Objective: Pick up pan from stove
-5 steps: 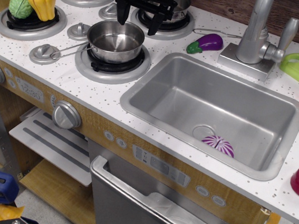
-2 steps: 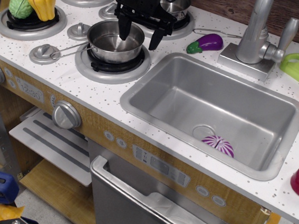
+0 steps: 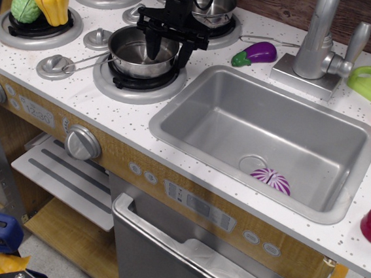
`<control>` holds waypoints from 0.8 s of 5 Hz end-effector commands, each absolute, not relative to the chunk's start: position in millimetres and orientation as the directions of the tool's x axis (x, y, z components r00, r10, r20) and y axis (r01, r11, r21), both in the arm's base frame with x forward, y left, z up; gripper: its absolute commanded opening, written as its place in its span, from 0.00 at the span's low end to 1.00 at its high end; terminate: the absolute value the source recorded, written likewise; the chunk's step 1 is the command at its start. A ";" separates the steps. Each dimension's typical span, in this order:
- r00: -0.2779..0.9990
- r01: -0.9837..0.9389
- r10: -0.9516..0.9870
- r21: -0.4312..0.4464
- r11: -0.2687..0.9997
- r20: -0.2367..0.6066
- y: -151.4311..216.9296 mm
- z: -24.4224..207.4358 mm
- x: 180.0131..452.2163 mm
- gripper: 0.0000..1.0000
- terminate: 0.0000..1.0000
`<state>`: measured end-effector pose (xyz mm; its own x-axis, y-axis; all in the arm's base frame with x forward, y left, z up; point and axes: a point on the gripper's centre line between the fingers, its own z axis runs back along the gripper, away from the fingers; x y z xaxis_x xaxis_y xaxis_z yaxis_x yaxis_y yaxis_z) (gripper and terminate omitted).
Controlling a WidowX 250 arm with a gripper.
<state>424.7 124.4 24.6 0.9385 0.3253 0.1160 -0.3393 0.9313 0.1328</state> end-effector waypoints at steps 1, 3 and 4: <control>0.929 -0.354 0.335 0.114 0.928 0.155 130.0 44.0 433.5 0.00 0.00; 0.935 -0.343 0.314 0.186 0.921 0.167 123.3 80.3 439.2 0.00 0.00; 0.935 -0.346 0.314 0.232 0.909 0.165 115.4 105.5 435.9 0.00 0.00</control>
<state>422.8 106.2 76.7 0.9396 0.3337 0.0756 -0.3414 0.8990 0.2743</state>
